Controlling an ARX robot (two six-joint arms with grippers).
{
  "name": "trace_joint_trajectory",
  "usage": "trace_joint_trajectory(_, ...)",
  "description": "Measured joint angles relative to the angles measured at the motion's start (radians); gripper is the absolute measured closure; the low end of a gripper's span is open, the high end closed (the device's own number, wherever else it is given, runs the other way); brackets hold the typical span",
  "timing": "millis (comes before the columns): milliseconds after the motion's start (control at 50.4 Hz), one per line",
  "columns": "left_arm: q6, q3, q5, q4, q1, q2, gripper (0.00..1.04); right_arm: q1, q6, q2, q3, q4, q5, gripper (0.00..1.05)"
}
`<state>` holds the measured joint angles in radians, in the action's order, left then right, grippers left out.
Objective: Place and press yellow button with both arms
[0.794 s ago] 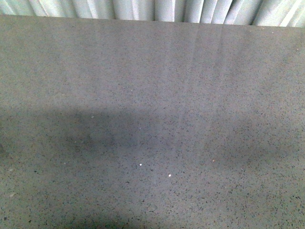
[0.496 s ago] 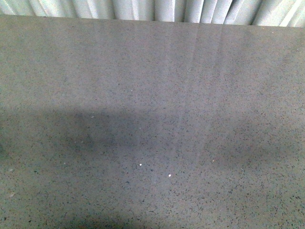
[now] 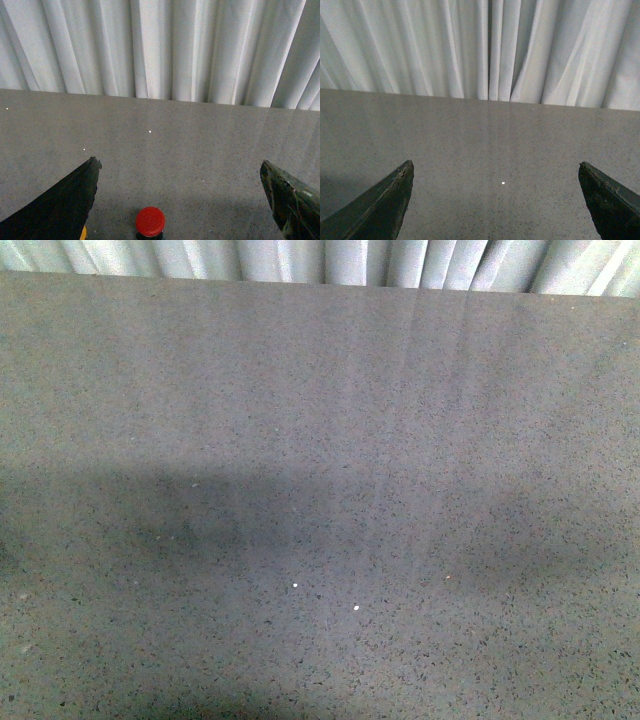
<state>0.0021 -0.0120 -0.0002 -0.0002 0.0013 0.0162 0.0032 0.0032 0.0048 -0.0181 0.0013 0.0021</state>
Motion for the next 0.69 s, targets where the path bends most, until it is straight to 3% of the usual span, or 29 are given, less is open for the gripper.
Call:
trace_joint_trajectory(159,0.003,-0.002,0.015,-0.006,0.003,0.005,0.09,0.000,0.000,0.000,0.000,0.000,0.000,0.09)
trace_joint_trajectory(238,0.097,-0.107,0.273,-0.224,0.097,0.154,0.09,0.000,0.000,0.000,0.000,0.000,0.000,0.09)
trace_joint_trajectory(318,0.145,-0.178,0.399,-0.228,0.163,0.320,0.09,0.000,0.000,0.000,0.000,0.000,-0.003,0.09)
trace_joint_trajectory(417,0.174,-0.300,0.435,-0.015,0.265,0.602,0.09,0.000,0.000,0.000,0.000,0.000,-0.002,0.09)
trace_joint_trajectory(695,0.240,-0.373,0.373,0.403,0.486,1.198,0.09,0.000,0.000,0.000,0.000,0.000,-0.002,0.09)
